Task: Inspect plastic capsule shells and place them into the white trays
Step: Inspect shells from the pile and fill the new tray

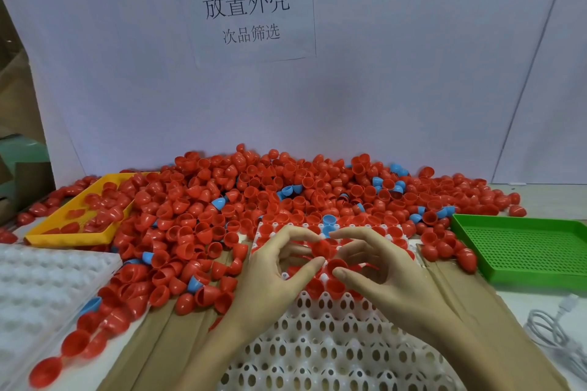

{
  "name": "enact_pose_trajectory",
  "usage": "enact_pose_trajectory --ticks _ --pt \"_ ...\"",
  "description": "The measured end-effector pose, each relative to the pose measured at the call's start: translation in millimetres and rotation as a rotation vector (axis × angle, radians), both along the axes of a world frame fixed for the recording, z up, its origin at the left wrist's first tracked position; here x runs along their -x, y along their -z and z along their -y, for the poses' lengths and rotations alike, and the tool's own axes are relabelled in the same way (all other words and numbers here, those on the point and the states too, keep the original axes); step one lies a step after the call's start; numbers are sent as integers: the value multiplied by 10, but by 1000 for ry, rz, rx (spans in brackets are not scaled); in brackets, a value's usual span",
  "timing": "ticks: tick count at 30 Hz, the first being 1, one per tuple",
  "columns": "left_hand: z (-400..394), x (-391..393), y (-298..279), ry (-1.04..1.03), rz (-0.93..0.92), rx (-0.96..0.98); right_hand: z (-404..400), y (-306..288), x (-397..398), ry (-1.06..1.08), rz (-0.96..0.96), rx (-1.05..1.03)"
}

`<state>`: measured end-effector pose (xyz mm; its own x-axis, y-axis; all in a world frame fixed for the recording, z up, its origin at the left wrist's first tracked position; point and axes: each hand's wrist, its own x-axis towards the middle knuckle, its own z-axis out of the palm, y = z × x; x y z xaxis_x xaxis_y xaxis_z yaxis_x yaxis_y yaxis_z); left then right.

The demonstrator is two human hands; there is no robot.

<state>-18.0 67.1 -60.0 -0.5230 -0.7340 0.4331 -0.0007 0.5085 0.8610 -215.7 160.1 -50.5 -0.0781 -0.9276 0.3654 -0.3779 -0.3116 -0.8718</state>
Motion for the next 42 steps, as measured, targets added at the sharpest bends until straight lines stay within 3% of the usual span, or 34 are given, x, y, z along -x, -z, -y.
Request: enact_pose_trajectory --ticks 18,25,33,42 --pt "-77 16 -12 -50 -25 73 -24 -30 -8 39 -22 69" --pt "-99 2 -44 -134 19 174 -63 -82 109 163 -246 105" --pt "-72 -18 -39 -164 72 178 -174 -120 802 351 -402 -114" --pt "31 -62 14 -212 164 225 -325 -96 1105 232 -469 -398"
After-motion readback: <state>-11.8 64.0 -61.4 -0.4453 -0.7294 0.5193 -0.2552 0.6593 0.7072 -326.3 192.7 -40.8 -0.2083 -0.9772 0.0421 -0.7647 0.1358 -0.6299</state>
